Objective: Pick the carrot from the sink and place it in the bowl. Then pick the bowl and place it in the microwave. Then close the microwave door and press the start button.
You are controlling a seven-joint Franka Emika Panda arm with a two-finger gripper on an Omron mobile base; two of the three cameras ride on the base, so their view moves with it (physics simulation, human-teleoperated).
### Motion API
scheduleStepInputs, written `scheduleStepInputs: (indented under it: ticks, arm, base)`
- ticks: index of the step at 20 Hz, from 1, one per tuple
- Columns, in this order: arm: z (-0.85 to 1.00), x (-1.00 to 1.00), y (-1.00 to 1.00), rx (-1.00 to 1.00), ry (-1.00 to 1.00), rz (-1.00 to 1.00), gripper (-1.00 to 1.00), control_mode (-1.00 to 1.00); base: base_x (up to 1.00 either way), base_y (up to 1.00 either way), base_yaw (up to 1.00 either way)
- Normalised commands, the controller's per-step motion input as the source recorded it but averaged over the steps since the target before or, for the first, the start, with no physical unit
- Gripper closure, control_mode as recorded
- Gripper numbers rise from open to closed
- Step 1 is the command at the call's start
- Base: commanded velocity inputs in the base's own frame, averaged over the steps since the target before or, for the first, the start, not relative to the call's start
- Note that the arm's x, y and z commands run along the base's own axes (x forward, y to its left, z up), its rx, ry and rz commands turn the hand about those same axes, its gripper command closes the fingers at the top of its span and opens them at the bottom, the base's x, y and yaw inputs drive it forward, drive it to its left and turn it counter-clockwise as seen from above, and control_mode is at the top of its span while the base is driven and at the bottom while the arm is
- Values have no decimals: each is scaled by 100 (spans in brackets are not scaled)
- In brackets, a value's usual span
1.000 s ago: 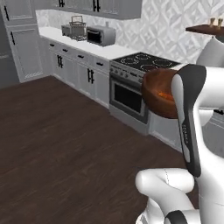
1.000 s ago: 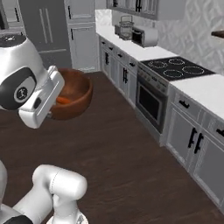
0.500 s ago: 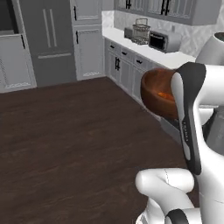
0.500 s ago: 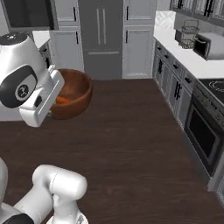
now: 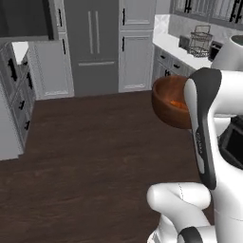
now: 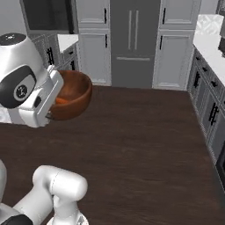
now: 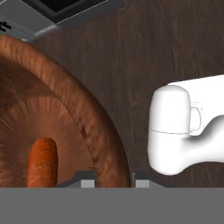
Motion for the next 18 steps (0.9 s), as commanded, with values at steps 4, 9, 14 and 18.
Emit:
scheduleStepInputs:
  ticks: [4,9,14,18]
  arm:
    - [0,0,0,0,0,0,100,100]
    - [0,0,0,0,0,0,100,100]
    - [0,0,0,0,0,0,100,100]
    - [0,0,0,0,0,0,100,100]
  base:
    - [100,-58,41]
    - [100,-55,45]
    - [100,-66,47]
    - [98,-97,44]
